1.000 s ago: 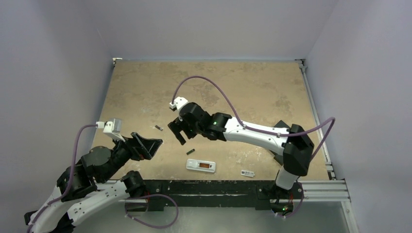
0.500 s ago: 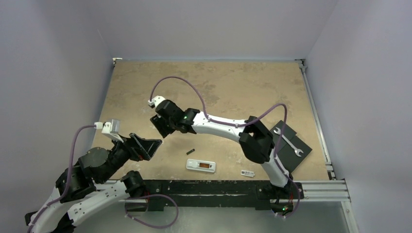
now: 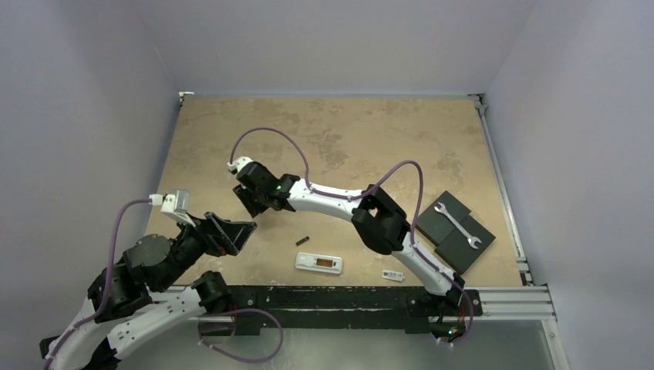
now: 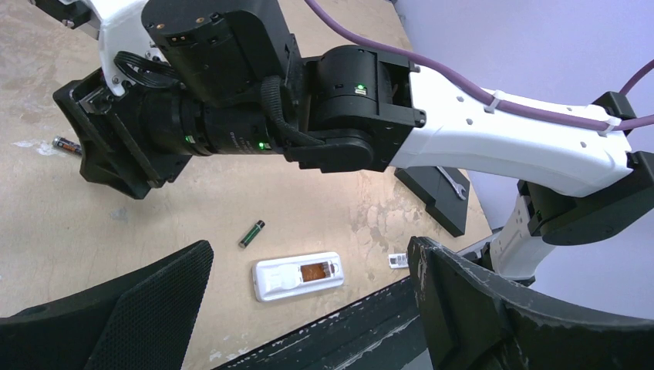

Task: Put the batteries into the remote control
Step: Pick up the battery from the center of the board.

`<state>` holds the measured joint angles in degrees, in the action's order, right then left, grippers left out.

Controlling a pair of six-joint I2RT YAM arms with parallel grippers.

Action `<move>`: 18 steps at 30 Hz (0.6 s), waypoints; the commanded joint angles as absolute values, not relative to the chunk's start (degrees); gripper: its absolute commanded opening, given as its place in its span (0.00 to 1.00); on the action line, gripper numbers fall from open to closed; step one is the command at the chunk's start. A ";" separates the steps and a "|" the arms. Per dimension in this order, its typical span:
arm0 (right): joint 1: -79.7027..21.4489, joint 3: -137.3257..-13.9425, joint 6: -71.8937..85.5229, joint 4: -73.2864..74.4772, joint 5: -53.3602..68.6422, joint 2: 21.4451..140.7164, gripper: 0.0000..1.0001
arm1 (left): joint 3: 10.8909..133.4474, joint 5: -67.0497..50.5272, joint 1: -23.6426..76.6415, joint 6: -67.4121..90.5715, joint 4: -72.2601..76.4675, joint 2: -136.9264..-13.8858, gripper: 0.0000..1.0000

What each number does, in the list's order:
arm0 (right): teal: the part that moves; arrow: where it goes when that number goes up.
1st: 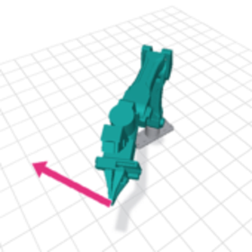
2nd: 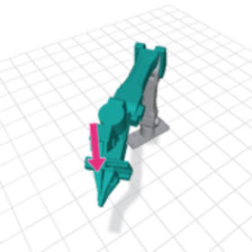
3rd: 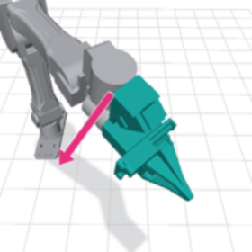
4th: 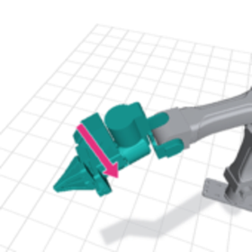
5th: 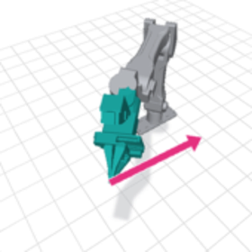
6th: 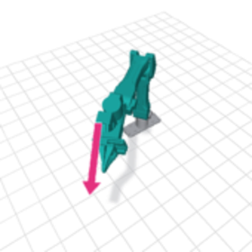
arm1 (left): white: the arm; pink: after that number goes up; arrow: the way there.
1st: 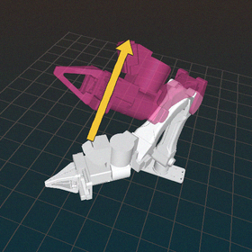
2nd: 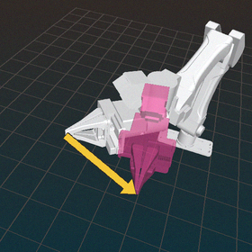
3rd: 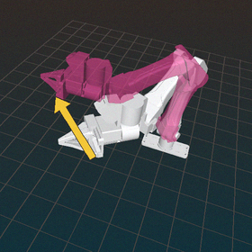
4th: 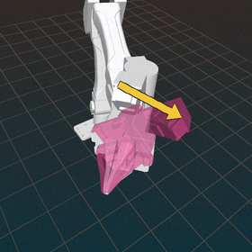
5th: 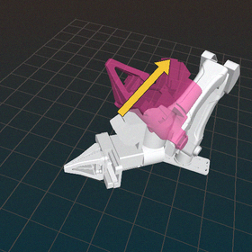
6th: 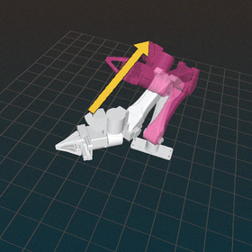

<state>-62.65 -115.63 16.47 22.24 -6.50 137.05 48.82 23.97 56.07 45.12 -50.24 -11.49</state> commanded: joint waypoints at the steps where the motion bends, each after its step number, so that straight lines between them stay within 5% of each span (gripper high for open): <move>1: -61.99 -119.86 15.51 20.59 -8.26 137.49 0.46 | 48.25 23.27 56.36 43.51 -47.96 -11.12 0.98; 18: -61.08 -121.26 11.91 19.19 -8.53 142.02 0.40 | 48.26 23.46 56.36 43.51 -47.95 -11.77 0.98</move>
<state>-61.36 -120.62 13.87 21.02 -8.05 142.87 48.82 23.79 56.07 44.75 -50.24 -11.49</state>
